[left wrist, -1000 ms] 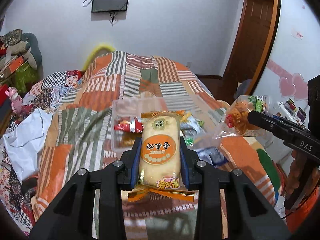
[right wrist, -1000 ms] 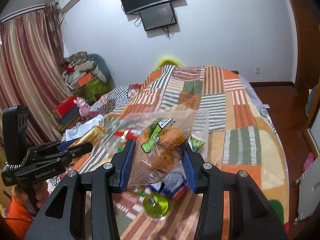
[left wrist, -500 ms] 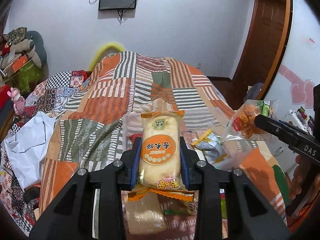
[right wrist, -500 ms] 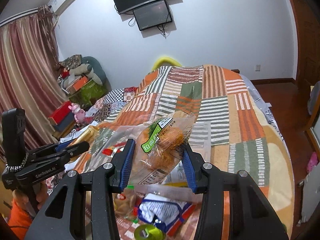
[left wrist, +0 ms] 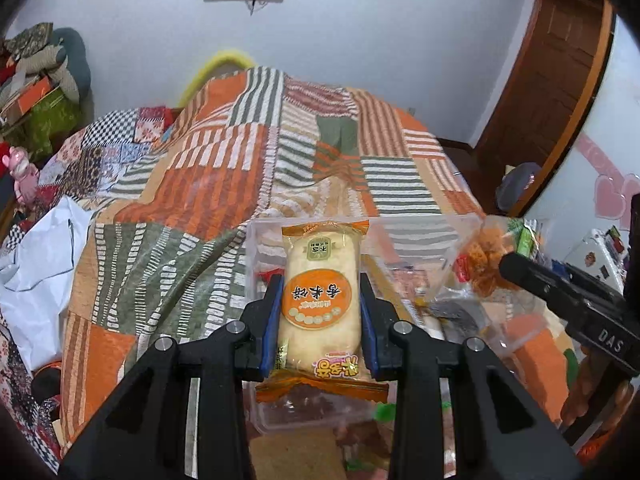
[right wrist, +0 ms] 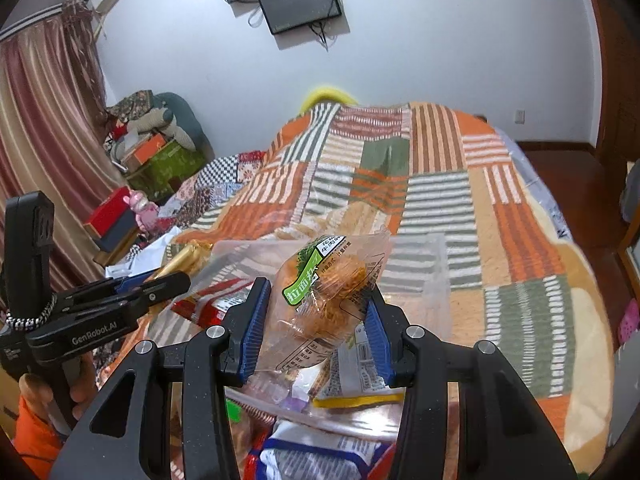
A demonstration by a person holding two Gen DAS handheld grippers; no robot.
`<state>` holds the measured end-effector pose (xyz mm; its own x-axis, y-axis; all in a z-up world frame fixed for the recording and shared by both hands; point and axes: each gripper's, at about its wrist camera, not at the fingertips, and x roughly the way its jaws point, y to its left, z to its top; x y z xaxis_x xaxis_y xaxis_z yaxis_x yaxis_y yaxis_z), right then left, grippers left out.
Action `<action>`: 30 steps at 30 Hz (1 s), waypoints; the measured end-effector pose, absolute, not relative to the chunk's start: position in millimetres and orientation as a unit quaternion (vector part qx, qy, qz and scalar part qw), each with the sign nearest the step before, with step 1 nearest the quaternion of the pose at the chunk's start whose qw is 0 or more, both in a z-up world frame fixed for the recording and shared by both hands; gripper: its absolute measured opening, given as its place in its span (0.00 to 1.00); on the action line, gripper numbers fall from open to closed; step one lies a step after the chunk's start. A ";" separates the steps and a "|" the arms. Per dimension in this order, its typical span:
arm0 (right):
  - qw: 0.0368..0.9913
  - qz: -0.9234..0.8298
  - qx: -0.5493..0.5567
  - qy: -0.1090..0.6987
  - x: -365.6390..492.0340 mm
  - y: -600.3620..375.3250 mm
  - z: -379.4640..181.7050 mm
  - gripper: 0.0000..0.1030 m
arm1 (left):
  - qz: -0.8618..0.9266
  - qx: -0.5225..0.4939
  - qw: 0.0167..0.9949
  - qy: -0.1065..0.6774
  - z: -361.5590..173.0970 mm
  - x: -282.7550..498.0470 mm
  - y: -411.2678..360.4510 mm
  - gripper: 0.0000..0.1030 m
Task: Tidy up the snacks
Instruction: 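Lower cake pack into box with left tool while right tool drops snack bag in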
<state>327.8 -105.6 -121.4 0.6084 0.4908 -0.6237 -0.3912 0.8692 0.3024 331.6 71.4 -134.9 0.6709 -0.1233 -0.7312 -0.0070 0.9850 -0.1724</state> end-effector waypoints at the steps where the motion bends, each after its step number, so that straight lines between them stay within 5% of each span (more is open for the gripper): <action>1: 0.891 0.248 0.072 0.373 329.9 -104.7 -124.0 0.41 | -0.030 -0.084 0.909 0.408 -138.4 335.2 74.5 0.33; 12: 0.889 0.224 0.054 0.396 343.2 -88.9 -140.8 0.43 | -0.037 -0.100 0.898 0.426 -157.1 346.7 80.1 0.33; 19: 0.878 0.223 0.051 0.420 345.8 -88.9 -145.0 0.44 | -0.041 -0.096 0.897 0.429 -155.0 341.9 77.3 0.51; 30: 0.887 0.218 0.043 0.405 326.1 -99.7 -126.6 0.60 | -0.037 -0.089 0.911 0.402 -125.8 309.7 76.9 0.59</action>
